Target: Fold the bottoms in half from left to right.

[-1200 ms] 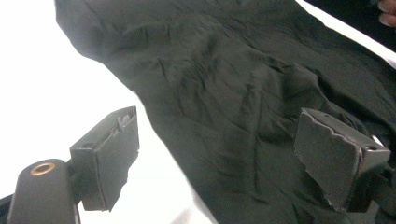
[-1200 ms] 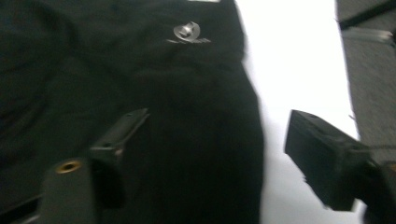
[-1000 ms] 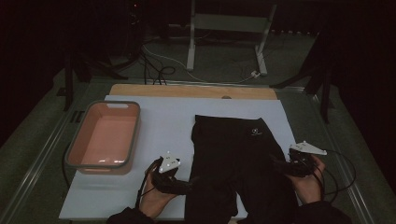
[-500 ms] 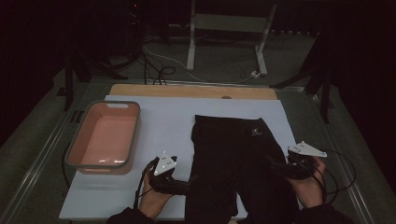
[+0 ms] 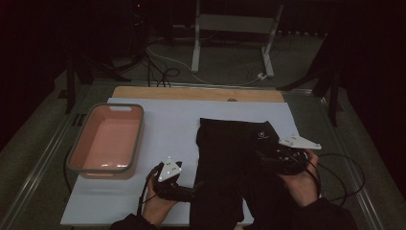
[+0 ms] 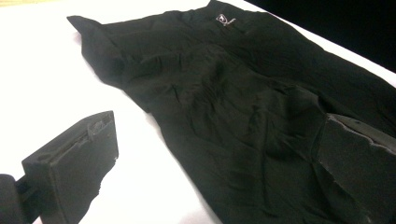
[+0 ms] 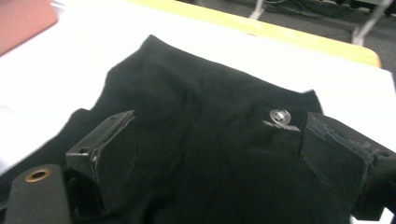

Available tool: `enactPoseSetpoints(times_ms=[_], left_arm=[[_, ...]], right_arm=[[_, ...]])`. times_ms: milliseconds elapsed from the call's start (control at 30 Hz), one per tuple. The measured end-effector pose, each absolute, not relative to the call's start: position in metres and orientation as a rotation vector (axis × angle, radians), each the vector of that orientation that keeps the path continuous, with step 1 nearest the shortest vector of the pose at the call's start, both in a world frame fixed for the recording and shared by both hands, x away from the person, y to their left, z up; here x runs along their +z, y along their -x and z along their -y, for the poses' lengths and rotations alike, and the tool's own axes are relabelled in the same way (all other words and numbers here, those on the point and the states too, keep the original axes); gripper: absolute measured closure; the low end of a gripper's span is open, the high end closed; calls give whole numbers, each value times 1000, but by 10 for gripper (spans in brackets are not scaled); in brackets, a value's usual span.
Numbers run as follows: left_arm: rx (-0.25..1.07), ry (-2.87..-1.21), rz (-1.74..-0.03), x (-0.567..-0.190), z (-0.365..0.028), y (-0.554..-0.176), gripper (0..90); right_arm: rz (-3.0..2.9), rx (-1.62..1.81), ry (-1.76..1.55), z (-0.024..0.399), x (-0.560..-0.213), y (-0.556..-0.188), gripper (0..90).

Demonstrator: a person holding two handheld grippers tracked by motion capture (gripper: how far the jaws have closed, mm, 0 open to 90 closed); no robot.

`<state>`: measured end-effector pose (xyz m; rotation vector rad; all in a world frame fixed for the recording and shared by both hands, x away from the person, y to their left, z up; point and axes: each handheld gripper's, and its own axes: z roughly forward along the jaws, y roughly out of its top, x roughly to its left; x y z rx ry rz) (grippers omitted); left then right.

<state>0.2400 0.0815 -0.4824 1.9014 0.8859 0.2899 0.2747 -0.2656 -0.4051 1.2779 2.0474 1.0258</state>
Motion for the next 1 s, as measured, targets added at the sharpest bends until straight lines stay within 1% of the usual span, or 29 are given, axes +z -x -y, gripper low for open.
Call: enactPoseSetpoints(times_ms=[267, 467, 1000], left_arm=[[301, -1916, -867, -483, -82, -237, 0], [310, -1928, -861, -483, -82, -236, 0], [328, -1917, -864, -484, -85, -237, 0]], right_arm=[[-2081, 1089, -1207, 218, -398, -294, 117], [-2088, 1142, -1173, 194, -398, -302, 118], [-2054, 1293, -1181, 170, -400, -322, 119]])
